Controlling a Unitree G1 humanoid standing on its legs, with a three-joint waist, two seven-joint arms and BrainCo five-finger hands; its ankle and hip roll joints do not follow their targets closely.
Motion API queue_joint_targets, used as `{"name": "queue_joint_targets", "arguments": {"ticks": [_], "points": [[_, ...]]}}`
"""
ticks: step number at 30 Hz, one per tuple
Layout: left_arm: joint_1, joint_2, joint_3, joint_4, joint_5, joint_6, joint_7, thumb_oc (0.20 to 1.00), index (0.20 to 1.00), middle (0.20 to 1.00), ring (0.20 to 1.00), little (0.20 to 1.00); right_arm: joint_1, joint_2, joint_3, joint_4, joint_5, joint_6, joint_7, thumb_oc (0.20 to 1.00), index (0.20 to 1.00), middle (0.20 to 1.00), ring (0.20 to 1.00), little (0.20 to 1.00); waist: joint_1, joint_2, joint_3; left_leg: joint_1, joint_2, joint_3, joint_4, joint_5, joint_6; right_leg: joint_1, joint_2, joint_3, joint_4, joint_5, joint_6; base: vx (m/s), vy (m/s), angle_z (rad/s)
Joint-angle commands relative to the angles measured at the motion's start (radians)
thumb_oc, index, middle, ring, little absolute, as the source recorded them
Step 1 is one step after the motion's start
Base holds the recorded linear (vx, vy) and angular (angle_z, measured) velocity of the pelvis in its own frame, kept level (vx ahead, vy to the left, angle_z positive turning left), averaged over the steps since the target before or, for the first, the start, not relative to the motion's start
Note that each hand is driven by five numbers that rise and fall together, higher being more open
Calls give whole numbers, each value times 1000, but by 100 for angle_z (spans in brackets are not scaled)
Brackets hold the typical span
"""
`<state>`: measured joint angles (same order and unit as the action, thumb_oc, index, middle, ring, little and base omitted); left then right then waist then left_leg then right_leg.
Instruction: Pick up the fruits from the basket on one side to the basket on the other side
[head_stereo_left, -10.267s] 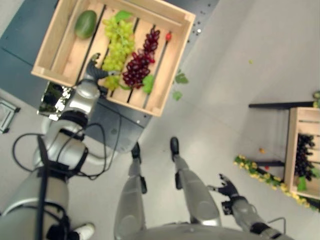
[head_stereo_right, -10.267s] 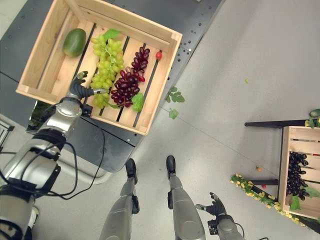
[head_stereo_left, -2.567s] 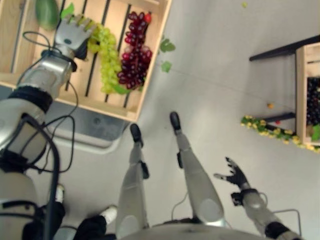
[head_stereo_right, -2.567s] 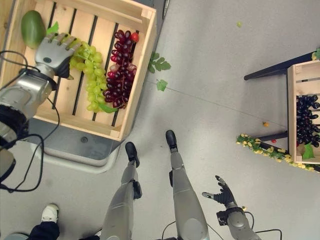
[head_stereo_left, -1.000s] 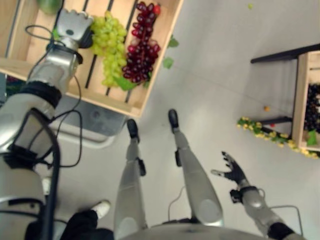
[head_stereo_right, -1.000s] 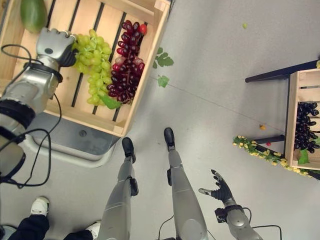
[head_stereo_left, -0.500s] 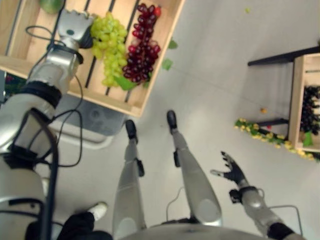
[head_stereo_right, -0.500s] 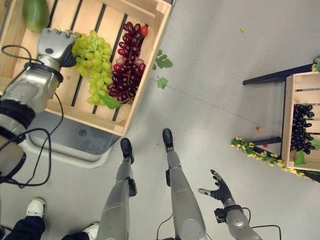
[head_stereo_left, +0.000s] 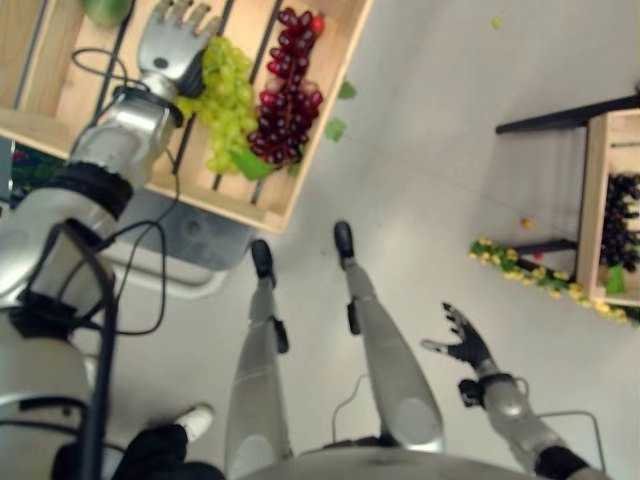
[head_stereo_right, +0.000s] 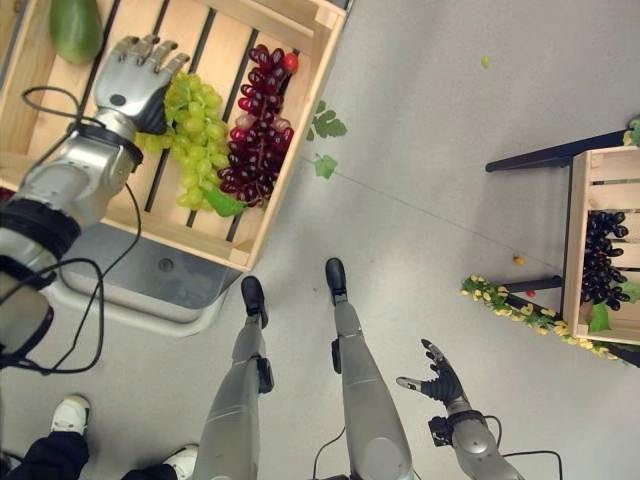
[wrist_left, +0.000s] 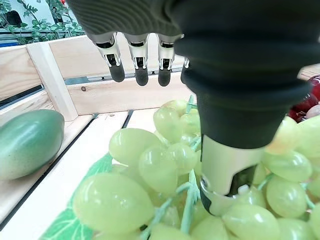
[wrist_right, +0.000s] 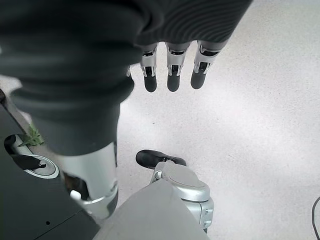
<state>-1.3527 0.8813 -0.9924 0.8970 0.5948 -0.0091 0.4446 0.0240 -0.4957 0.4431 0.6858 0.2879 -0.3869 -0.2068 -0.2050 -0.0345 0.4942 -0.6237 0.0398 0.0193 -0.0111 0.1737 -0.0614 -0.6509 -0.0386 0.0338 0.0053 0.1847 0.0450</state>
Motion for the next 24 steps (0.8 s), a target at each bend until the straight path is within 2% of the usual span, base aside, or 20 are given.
{"name": "queue_joint_targets", "arguments": {"ticks": [1,15,18,19,24], "points": [[-2,-16,54,3,-3,-16,26,1000,1000,1000,1000,1000,106,-27,-28,-35,22,-19,-14,1000,1000,1000,1000,1000,8,-49,-21,-35,-47,-16,17,-42,9,-11,23,37,-69,28,80,0,0,0],[9,-62,29,161,-15,-6,-48,1000,1000,1000,1000,1000,114,-44,-28,-56,24,-17,-10,1000,1000,1000,1000,1000,-3,-63,-9,-42,-45,-10,22,-41,9,-24,31,45,-68,37,79,0,0,0],[43,-67,55,200,-43,-4,-84,1000,1000,1000,1000,1000,112,-44,-30,-58,27,-12,-7,1000,1000,1000,1000,1000,-4,-66,-7,-44,-44,-10,23,-39,9,-26,32,46,-68,39,78,0,0,0],[72,-67,93,215,-69,-7,-99,1000,1000,1000,1000,1000,111,-39,-31,-58,29,-9,-4,1000,1000,1000,1000,1000,-4,-69,-4,-48,-44,-10,25,-38,8,-28,33,46,-68,40,78,0,0,0],[100,-65,124,216,-82,-10,-105,1000,1000,1000,1000,1000,108,-39,-27,-60,27,-11,-1,1000,1000,1000,1000,1000,-4,-73,-2,-56,-42,-13,31,-39,8,-32,34,44,-67,40,77,0,0,0]]}}
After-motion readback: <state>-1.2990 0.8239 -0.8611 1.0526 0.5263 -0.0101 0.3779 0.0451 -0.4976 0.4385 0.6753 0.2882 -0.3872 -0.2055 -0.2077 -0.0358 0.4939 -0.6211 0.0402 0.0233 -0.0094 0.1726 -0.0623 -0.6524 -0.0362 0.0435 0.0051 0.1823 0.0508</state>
